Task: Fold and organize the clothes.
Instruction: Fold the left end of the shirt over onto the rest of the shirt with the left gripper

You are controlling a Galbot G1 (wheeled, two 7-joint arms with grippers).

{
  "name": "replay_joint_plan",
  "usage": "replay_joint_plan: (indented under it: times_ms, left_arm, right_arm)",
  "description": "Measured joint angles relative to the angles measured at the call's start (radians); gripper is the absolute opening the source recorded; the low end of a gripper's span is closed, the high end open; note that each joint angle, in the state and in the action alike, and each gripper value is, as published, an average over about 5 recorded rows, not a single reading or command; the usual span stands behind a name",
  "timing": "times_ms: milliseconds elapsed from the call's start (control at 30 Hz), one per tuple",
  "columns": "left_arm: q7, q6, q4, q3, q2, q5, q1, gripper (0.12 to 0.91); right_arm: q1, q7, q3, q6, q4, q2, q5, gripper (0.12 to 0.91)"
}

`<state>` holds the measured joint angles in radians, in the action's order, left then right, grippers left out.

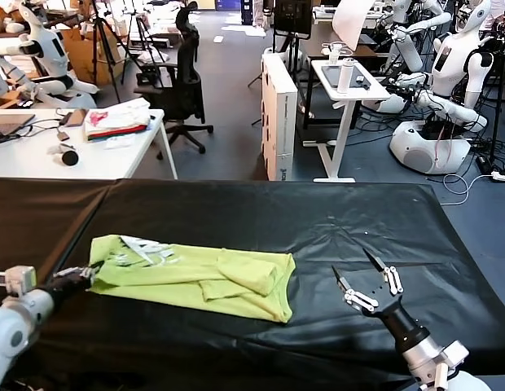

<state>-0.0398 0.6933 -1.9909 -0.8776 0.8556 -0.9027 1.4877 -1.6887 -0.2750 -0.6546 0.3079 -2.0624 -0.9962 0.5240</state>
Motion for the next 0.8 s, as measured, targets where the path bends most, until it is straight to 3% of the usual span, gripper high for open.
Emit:
replay_joint_plan:
  times_ms: [133, 267, 633, 800]
  left_arm:
    - [0.028, 0.04, -0.073, 0.045, 0.056, -0.138, -0.021, 0.182]
    - [0.043, 0.043, -0.111, 0.122, 0.121, -0.223, -0.054, 0.182]
    - [0.045, 0.043, -0.093, 0.413, 0.271, -0.194, -0.174, 0.182]
    - [0.058, 0.043, -0.086, 0.497, 0.317, -0.183, -0.207, 0.182]
  right_arm:
    - [-0.024, 0.008, -0.035, 0.0, -0.001, -0.011, 0.003, 0.907]
    - [-0.048, 0.008, -0.071, 0.004, 0.003, -0.029, -0.011, 0.907]
    - [-0.124, 0.006, -0.147, 0.024, 0.016, -0.115, -0.073, 0.907]
    - [-0.124, 0.003, -0.149, 0.026, 0.027, -0.128, -0.08, 0.907]
